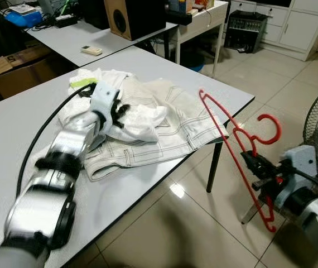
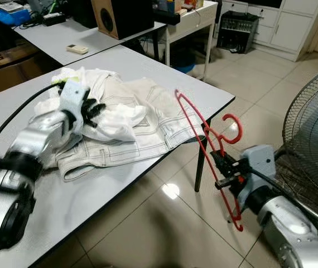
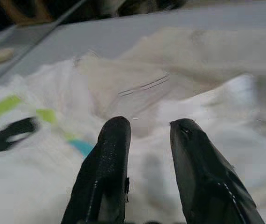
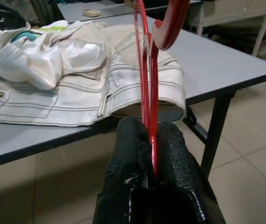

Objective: Hang hanger

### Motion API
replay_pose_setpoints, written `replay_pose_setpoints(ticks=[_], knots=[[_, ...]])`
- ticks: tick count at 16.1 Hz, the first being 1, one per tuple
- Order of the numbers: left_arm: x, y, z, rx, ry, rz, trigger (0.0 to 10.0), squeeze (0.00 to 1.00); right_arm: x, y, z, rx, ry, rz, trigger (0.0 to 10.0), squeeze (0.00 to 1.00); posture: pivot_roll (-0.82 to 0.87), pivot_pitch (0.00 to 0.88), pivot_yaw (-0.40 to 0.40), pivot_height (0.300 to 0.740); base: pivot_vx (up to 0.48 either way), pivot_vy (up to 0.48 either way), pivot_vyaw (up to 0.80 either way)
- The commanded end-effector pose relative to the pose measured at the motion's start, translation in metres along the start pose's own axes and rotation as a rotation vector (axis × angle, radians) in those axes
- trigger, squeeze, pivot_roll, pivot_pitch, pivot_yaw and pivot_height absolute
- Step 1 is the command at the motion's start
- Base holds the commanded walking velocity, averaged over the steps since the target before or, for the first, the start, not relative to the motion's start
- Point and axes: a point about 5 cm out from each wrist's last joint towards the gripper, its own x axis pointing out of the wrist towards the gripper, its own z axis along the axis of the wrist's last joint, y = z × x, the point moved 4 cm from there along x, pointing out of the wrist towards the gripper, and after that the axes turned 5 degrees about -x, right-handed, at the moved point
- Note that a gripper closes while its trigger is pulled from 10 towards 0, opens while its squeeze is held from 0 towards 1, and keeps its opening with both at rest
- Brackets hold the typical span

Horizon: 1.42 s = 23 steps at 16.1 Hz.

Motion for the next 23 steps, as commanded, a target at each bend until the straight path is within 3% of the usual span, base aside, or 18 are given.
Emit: replay_pose_setpoints(ticks=[1,4,6,8,10,11,12,13,14,15,23], knots=[[-0.001,0.009,-0.006,0.043,0.027,0.055,10.0,0.00,0.001,0.005,0.004,-0.009,-0.007,0.013,10.0,0.00,-0.18,0.000,0.135,0.740,0.000,0.000,0.00],[-0.004,0.030,0.001,0.078,-0.006,0.186,10.0,0.00,0.001,0.011,0.004,-0.001,-0.007,0.026,10.0,0.00,-0.17,0.000,0.128,0.740,0.000,0.000,0.00],[-0.006,0.037,-0.009,0.084,0.041,0.217,10.0,0.00,0.002,0.013,0.004,-0.003,-0.002,0.041,10.0,0.00,-0.16,0.000,0.120,0.740,0.000,0.000,0.00],[-0.004,0.027,-0.023,0.058,0.092,0.161,10.0,0.00,0.005,0.013,0.004,-0.002,-0.003,0.046,10.0,0.00,-0.16,0.000,0.115,0.740,0.000,0.000,0.00],[-0.002,0.019,-0.029,-0.017,0.101,0.136,10.0,0.00,0.006,0.014,0.004,-0.001,0.001,0.053,10.0,0.00,-0.16,0.000,0.113,0.740,0.000,0.000,0.00],[-0.001,0.015,-0.033,-0.093,0.106,0.117,10.0,0.00,0.007,0.013,0.003,-0.003,0.005,0.053,10.0,0.00,-0.16,0.000,0.114,0.740,0.000,0.000,0.00],[-0.001,0.013,-0.035,-0.097,0.116,0.110,9.8,0.00,0.007,0.013,0.003,-0.004,0.007,0.052,10.0,0.00,-0.16,0.000,0.115,0.740,0.000,0.000,0.00],[-0.001,0.014,-0.037,-0.057,0.132,0.110,4.6,0.00,0.007,0.012,0.003,-0.005,0.008,0.051,10.0,0.00,-0.16,0.000,0.119,0.740,0.000,0.000,0.00],[-0.002,0.014,-0.038,-0.044,0.142,0.110,0.5,0.00,0.007,0.013,0.003,-0.005,0.008,0.049,10.0,0.00,-0.16,0.000,0.119,0.740,0.000,0.000,0.00],[-0.002,0.015,-0.039,-0.040,0.146,0.110,0.0,0.00,0.007,0.013,0.003,-0.005,0.009,0.048,10.0,0.00,-0.16,0.000,0.120,0.740,0.000,0.000,0.00],[-0.002,0.012,-0.040,-0.031,0.140,0.085,0.0,0.00,0.007,0.014,0.000,-0.012,0.015,0.044,10.0,0.00,-0.16,0.000,0.128,0.740,0.000,0.000,0.00]])
